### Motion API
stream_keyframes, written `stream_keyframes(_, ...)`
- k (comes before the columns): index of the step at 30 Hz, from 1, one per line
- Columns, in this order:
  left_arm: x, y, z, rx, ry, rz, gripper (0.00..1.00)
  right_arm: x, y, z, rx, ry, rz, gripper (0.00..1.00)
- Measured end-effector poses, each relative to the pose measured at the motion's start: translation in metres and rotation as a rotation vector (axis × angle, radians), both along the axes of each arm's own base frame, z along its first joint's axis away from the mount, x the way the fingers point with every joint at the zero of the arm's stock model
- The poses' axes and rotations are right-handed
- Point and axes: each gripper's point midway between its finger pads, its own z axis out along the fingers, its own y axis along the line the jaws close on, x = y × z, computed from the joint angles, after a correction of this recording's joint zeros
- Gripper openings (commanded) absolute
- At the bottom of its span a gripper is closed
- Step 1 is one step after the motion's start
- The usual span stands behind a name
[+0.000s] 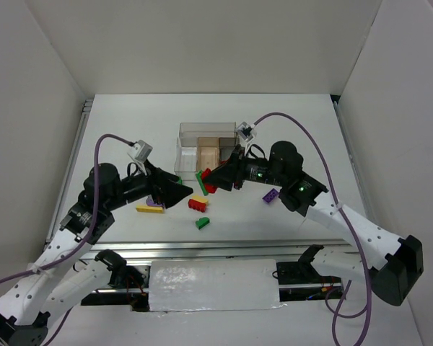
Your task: Sort the legos into containers by color
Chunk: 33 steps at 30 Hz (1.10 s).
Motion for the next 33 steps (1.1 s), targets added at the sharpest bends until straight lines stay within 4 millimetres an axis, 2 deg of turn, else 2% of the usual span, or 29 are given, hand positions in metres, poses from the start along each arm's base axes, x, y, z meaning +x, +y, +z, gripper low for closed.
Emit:
stream_keyframes(2, -0.009, -0.013, 0.006, -0.060, -0.021, -0.093, 0.99, -0.013, 0.008, 0.018, 0.094, -0.010, 0.090, 0.00)
stream_keyframes(5, -0.019, -0.023, 0.020, -0.130, -0.058, -0.180, 0.93, -0.030, 0.014, 0.033, 0.197, -0.004, 0.198, 0.00)
stream_keyframes(9, -0.028, -0.029, 0.041, -0.189, -0.118, -0.247, 0.88, -0.043, 0.020, 0.044, 0.264, 0.001, 0.288, 0.00)
stream_keyframes(13, -0.036, -0.031, 0.051, -0.235, -0.155, -0.296, 0.76, -0.053, 0.025, 0.048, 0.288, 0.000, 0.340, 0.00)
stream_keyframes(16, -0.040, -0.032, 0.055, -0.248, -0.174, -0.319, 0.60, -0.056, 0.027, 0.049, 0.298, 0.001, 0.365, 0.00)
stream_keyframes(17, -0.042, -0.032, 0.056, -0.252, -0.178, -0.326, 0.48, -0.056, 0.028, 0.049, 0.300, 0.001, 0.365, 0.00)
stream_keyframes(19, -0.045, -0.033, 0.057, -0.259, -0.173, -0.341, 0.36, -0.055, 0.028, 0.049, 0.300, -0.002, 0.367, 0.00)
stream_keyframes(22, -0.046, -0.034, 0.058, -0.269, -0.157, -0.349, 0.00, -0.055, 0.028, 0.050, 0.301, -0.029, 0.369, 0.00)
stream_keyframes(27, -0.041, -0.032, 0.054, -0.261, -0.138, -0.311, 0.00, -0.049, 0.028, 0.046, 0.282, -0.056, 0.344, 0.00)
stream_keyframes(30, -0.033, -0.029, 0.047, -0.235, -0.135, -0.256, 0.00, -0.037, 0.022, 0.037, 0.264, -0.064, 0.297, 0.00)
stream_keyframes(33, -0.021, -0.023, 0.041, -0.206, -0.134, -0.180, 0.00, -0.009, 0.002, 0.018, 0.237, -0.041, 0.188, 0.00)
